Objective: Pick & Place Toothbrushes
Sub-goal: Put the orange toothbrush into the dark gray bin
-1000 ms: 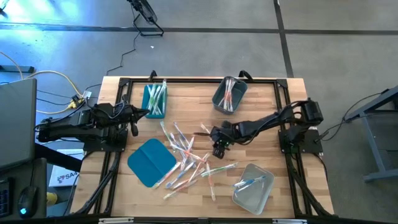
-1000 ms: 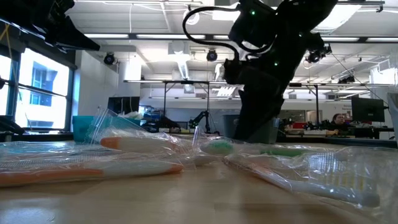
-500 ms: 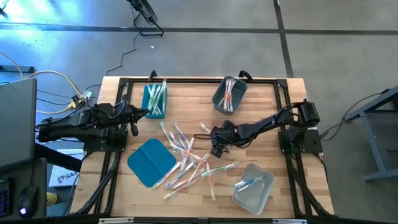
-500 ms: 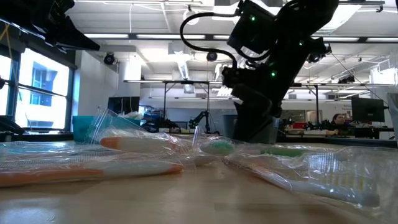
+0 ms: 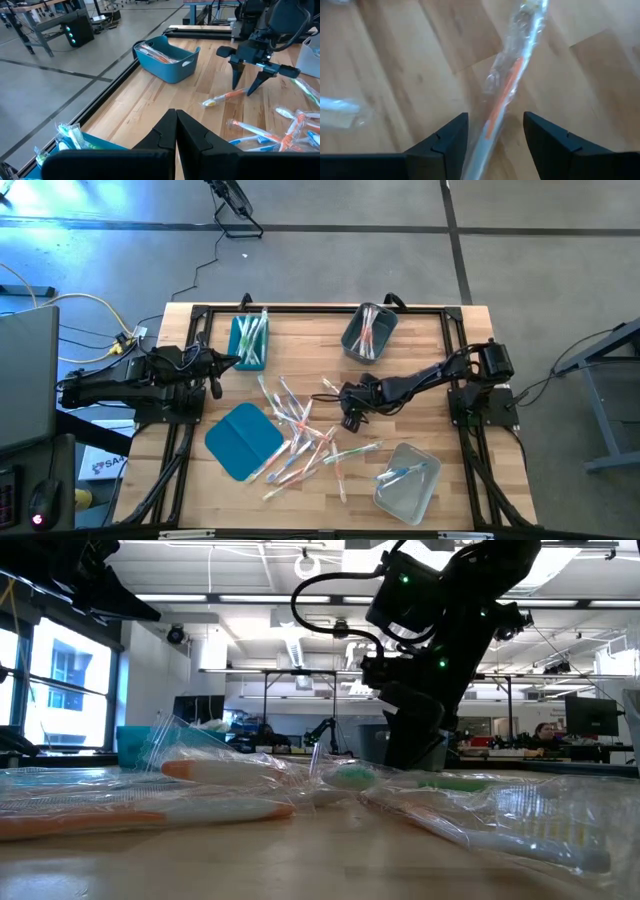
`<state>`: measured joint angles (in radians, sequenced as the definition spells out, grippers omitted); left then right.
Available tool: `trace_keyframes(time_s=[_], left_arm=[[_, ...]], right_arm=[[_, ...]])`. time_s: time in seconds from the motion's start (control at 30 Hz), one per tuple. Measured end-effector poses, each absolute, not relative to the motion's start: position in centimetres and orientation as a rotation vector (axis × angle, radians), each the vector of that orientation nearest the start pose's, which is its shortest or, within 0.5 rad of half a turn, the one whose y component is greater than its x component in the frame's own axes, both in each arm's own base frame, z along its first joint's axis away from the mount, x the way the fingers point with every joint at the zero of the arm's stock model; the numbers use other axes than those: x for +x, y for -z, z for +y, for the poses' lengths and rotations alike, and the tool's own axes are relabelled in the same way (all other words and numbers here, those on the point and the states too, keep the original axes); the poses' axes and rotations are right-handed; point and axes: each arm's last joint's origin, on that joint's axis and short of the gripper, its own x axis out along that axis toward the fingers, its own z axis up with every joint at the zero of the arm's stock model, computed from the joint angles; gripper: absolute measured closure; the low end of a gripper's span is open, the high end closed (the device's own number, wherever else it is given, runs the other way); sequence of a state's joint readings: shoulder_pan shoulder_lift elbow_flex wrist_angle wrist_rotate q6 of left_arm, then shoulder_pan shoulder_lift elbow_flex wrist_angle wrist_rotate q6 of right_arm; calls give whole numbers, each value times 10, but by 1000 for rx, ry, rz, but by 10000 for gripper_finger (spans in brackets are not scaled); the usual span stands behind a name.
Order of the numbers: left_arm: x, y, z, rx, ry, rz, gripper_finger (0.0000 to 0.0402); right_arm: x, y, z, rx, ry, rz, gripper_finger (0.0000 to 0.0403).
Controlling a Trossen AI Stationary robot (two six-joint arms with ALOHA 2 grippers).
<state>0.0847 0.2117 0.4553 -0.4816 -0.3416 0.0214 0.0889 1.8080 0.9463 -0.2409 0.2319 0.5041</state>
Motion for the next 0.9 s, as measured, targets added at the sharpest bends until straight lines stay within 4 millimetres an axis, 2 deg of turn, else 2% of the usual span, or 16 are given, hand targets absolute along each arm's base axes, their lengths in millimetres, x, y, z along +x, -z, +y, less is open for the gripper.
trace_keyframes(time_s=[0.63,0.9], left_arm=[[76,-254,16,52,-422,242,398],[76,-254,16,52,-422,242,398]], right_arm=[[326,-127,21,289,376,1079,380],[326,-127,21,263,363,1080,384]])
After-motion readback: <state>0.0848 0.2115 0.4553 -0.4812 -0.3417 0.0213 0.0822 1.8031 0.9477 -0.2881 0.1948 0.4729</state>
